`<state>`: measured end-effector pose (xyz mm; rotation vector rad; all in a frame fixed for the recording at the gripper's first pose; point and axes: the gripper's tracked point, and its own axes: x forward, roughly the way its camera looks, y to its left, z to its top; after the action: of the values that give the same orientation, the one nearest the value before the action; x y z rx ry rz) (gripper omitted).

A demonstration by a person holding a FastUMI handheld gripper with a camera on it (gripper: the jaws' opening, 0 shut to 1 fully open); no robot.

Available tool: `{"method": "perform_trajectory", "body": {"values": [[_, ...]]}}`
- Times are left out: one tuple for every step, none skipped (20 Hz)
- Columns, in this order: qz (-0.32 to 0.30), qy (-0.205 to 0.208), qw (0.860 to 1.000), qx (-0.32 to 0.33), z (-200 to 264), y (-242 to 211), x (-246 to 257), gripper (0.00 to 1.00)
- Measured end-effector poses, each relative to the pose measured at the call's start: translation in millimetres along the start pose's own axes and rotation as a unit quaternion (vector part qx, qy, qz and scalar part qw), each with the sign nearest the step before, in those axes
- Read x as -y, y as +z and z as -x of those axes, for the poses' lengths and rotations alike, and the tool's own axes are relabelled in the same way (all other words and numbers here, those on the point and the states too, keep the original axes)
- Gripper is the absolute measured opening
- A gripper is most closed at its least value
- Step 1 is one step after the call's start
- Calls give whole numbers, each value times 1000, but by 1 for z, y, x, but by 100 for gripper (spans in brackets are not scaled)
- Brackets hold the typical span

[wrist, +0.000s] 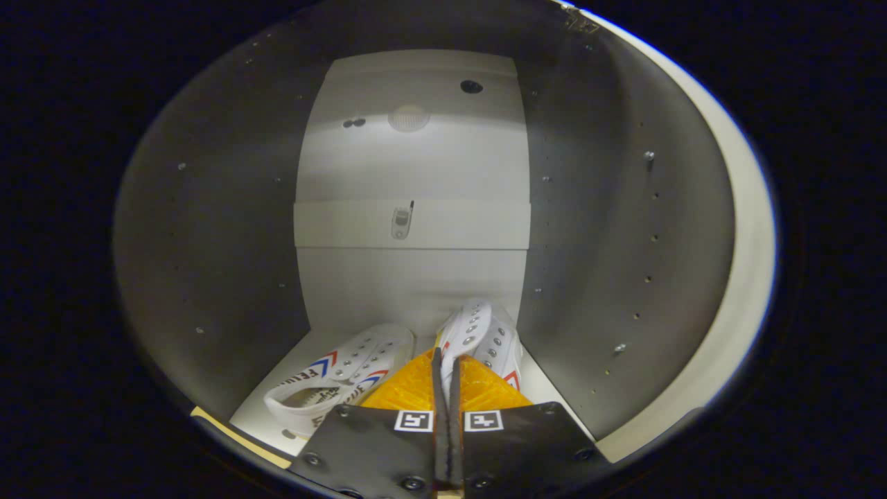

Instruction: Open the shoe cabinet door, grab the shoes and put them into the shoe cabinet, then close the shoe cabinet door.

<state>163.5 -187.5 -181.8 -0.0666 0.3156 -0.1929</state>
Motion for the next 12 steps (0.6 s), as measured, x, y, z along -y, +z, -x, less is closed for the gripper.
{"method": "perform_trajectory", "body": {"values": [[2,1,1000,-5,-9,-3,1,2],[4,1,1000,-9,-15,-5,2,2],[7,1,1000,-12,-21,-7,2,2],[11,2,1000,-16,-26,-10,1,2],[16,3,1000,-21,-31,-13,0,2],[19,5,999,-25,-31,-16,-1,2],[20,8,999,-32,-36,-21,-4,2],[21,10,999,-40,-40,-26,-7,3],[20,15,999,-43,-41,-29,-11,3],[24,14,999,-44,-42,-29,-11,3],[28,11,998,-48,-41,-30,-12,3],[28,7,998,-52,-42,-31,-11,3]]}}
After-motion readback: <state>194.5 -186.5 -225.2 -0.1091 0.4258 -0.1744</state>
